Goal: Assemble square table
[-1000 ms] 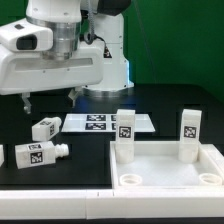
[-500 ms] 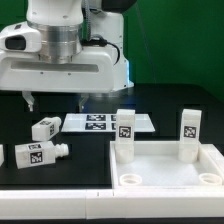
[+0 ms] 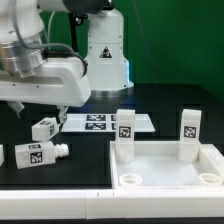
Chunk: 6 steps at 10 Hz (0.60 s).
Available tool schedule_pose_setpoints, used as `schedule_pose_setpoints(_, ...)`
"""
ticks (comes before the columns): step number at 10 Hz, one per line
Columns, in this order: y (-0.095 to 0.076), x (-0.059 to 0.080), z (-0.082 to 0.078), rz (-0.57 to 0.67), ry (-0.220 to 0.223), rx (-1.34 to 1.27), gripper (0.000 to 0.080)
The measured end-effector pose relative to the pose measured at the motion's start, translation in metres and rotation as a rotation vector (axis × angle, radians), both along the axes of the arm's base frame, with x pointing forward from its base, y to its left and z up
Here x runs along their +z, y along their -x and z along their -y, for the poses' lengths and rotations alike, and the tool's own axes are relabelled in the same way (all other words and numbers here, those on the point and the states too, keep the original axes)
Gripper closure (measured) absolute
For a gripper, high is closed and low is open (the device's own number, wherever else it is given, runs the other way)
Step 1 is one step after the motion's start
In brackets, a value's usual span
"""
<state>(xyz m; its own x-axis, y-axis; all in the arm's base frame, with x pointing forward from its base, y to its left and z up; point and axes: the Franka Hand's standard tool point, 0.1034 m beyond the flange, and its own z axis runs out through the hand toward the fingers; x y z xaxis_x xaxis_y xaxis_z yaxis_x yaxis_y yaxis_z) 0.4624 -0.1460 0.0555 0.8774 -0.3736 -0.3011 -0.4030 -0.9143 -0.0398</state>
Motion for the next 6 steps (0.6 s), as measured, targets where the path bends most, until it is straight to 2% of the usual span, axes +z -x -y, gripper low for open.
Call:
schedule_pose_setpoints(2, 0.001, -0.001, -0.003, -0.019, -0.01, 0.005, 0.015)
schedule_pose_setpoints(3, 0.007, -0.001, -0.005, -0.064, -0.053, 0.064, 0.015)
schedule_pose_setpoints(5, 0.01, -0.005, -0.005, -0.204, -0.179, 0.166, 0.015)
schedule_pose_setpoints(6, 0.011, -0.007, -0.005, -0.274, -0.22, 0.172, 0.015)
